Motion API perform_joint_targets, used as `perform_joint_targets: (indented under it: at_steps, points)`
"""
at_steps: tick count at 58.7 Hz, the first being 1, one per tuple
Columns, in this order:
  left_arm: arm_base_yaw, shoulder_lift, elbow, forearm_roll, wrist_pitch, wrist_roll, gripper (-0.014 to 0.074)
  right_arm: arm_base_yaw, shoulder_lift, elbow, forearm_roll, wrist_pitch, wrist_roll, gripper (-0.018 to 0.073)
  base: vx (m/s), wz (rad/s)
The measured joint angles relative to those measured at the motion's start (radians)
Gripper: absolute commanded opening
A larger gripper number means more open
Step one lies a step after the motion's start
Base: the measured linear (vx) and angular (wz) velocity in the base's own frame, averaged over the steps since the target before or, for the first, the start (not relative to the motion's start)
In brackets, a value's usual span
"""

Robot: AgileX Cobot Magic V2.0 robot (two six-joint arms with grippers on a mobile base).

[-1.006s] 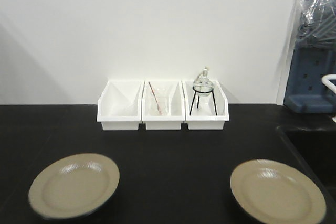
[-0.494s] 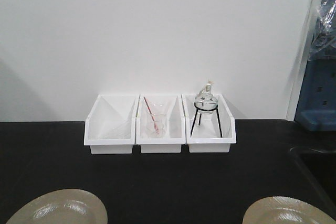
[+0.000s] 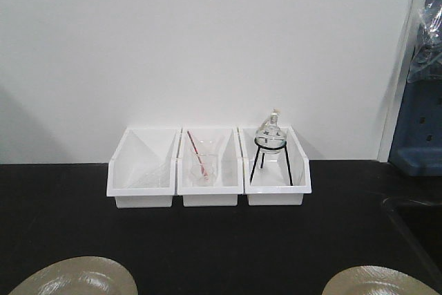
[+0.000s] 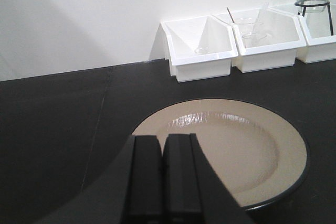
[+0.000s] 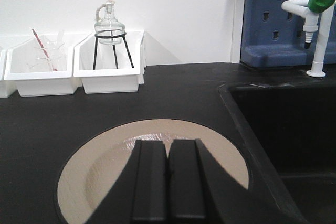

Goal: Arrange circular plates on left workspace
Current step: 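Drive the base toward the bench and stop facing the white bins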

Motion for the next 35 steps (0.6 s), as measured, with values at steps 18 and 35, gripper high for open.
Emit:
perform_joint_targets:
  at_steps: [18,35]
  points:
    - [0.000,0.000,0.000,0.000,-0.008,0.000,0.0003,0.000,0.000,0.000,0.000,-0.016,0.000,-0.0005,0.00,0.00]
    - [0.000,0.000,-0.008,-0.126,-0.313,-0.056,0.0003,0.000,0.000,-0.089,0.018,-0.244,0.028,-0.0005,0.00,0.00]
